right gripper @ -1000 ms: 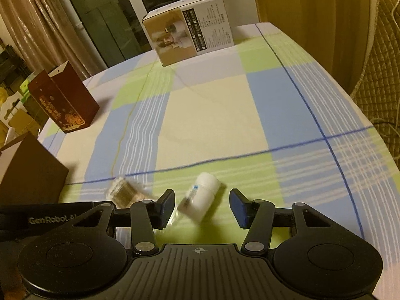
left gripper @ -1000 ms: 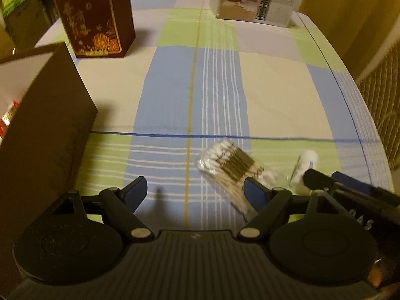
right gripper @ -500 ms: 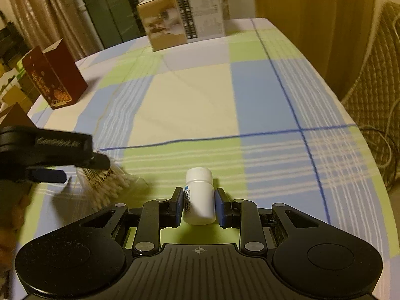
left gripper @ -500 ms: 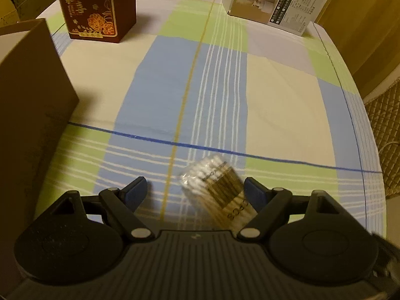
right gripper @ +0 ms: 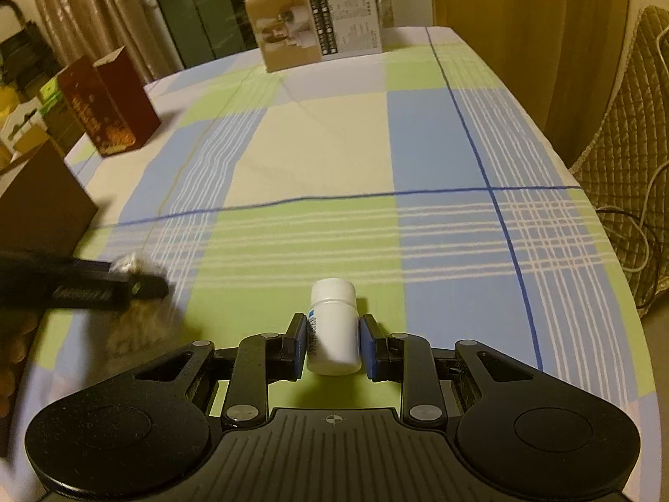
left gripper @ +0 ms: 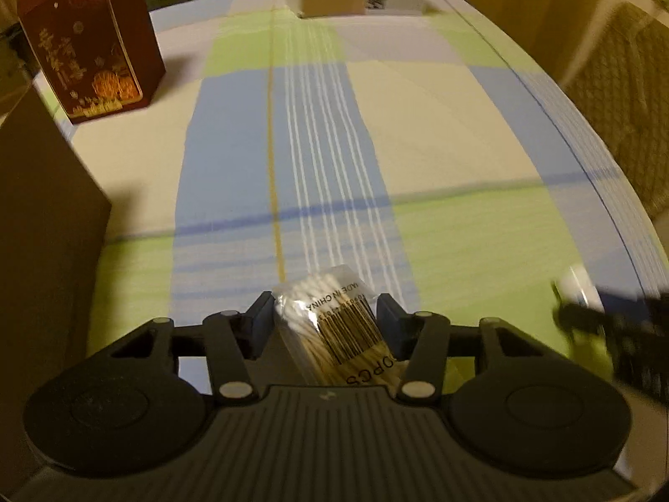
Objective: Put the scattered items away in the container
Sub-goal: 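Grasp the white bottle with the right tool while the left tool grasps the swab bag, then carry the swab bag with the left tool while the right tool carries the white bottle over the box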
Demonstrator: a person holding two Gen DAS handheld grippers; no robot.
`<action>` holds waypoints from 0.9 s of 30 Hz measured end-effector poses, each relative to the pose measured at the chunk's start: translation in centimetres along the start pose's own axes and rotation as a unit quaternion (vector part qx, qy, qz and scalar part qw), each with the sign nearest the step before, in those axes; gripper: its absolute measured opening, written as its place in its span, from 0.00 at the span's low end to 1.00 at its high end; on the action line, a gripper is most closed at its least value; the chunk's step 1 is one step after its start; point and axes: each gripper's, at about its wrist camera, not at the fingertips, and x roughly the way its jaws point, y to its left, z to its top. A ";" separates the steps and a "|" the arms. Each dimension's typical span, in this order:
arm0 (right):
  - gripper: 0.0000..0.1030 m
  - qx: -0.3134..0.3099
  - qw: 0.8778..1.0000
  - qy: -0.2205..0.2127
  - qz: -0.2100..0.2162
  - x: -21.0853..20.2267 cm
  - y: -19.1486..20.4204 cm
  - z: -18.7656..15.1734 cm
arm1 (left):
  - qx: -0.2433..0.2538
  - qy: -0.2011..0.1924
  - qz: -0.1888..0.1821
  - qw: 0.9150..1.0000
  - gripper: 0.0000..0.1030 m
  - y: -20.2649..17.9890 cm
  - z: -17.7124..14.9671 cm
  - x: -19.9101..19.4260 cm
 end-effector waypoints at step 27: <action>0.28 -0.062 0.994 -0.012 0.089 -9.1 9.7 -2.7 | -0.037 -0.082 -0.057 0.994 0.29 4.7 -9.1 -17.3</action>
